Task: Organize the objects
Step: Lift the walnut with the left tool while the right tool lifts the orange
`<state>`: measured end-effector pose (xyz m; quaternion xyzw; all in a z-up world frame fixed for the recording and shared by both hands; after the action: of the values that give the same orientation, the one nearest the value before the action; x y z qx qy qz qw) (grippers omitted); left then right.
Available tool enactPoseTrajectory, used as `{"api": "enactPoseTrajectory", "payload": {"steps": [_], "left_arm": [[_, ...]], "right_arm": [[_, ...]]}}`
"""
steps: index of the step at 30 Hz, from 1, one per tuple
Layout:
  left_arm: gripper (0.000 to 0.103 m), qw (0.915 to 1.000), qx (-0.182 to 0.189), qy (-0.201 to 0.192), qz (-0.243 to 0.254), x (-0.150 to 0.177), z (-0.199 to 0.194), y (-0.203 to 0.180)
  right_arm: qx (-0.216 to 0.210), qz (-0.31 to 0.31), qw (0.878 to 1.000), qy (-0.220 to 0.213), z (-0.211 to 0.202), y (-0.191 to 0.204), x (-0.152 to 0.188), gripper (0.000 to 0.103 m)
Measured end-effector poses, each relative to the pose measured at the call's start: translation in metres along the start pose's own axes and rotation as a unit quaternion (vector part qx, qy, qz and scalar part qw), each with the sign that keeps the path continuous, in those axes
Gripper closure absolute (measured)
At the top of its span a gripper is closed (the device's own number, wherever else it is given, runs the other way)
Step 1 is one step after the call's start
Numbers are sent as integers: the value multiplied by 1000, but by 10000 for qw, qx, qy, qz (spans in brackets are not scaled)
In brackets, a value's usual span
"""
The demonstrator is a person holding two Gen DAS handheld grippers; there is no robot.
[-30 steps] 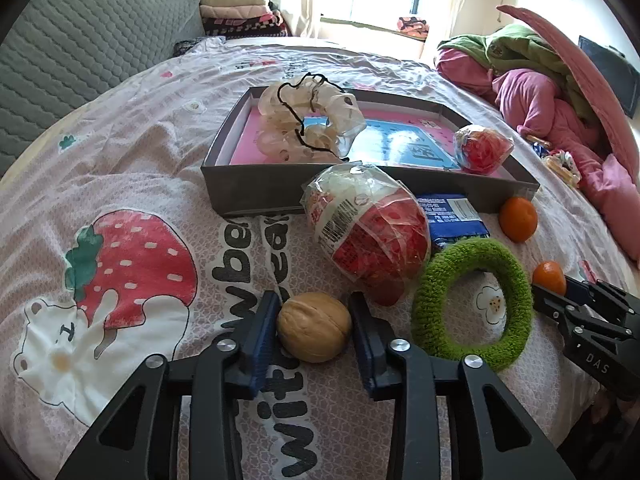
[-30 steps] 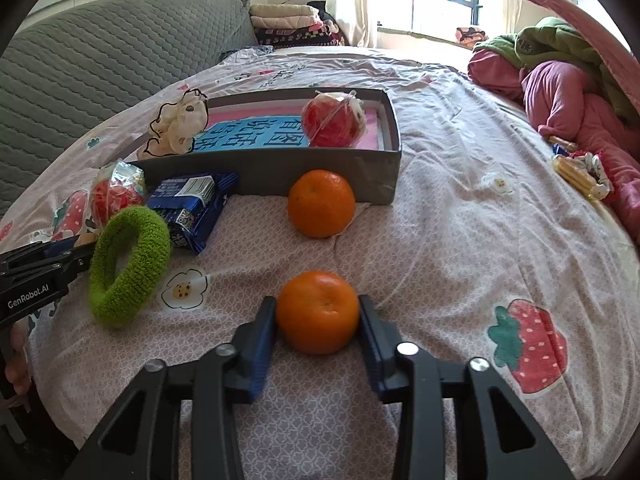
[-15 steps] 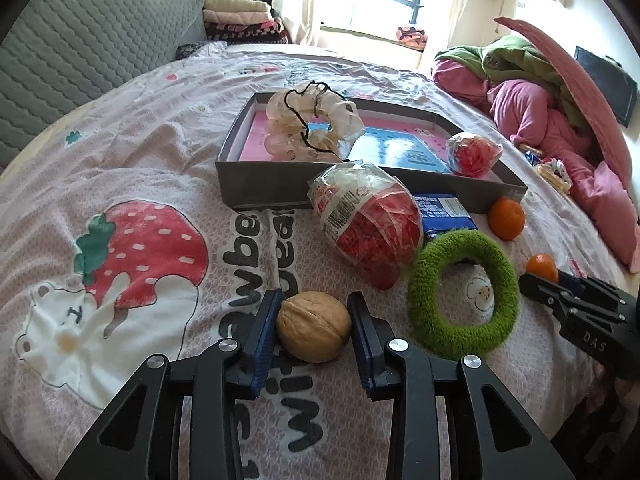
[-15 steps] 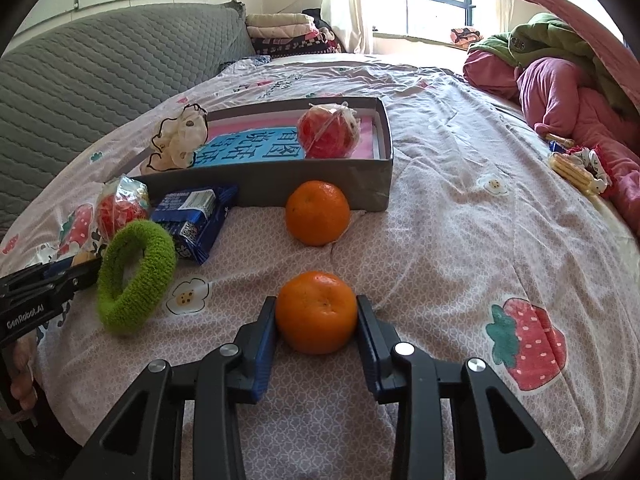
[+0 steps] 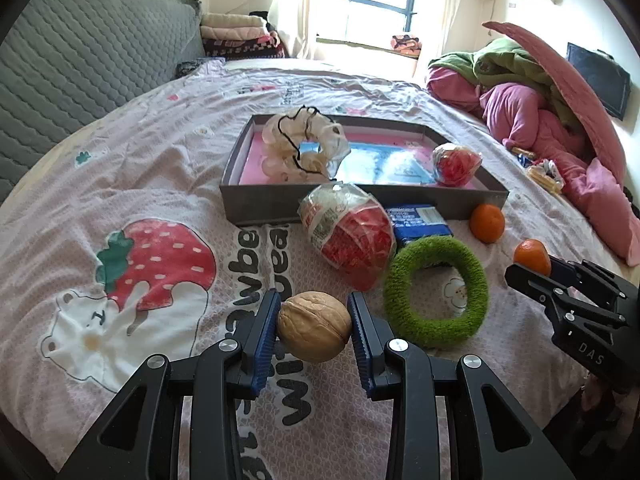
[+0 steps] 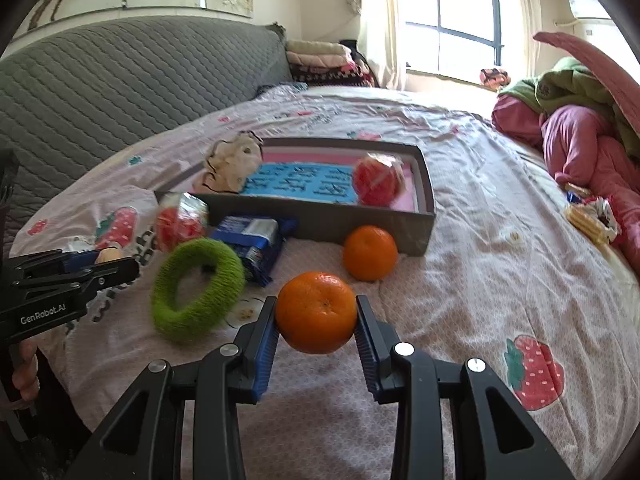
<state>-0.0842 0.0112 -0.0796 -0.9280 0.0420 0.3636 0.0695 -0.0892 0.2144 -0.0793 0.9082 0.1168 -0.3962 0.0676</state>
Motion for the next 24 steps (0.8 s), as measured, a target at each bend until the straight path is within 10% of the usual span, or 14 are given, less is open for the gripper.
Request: {"api": "enactPoseTrajectory", "payload": {"steps": [24], "left_arm": [[68, 9991, -152, -382, 141, -11, -46, -10]], "right_arm": [[17, -368, 9972, -647, -32, 16, -13, 66]]}}
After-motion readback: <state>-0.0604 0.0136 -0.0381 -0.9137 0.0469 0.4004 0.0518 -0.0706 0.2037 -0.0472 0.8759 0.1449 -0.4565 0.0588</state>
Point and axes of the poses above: each gripper's, at about its wrist camera, not at the fingertips, and z roughly the way its jaws point, y to its left, x to its underside, the point moved 7 cm from there along z, roughly the way its jaws point, and after that the axes turned 3 degrees about y, right-handed, at the moved point
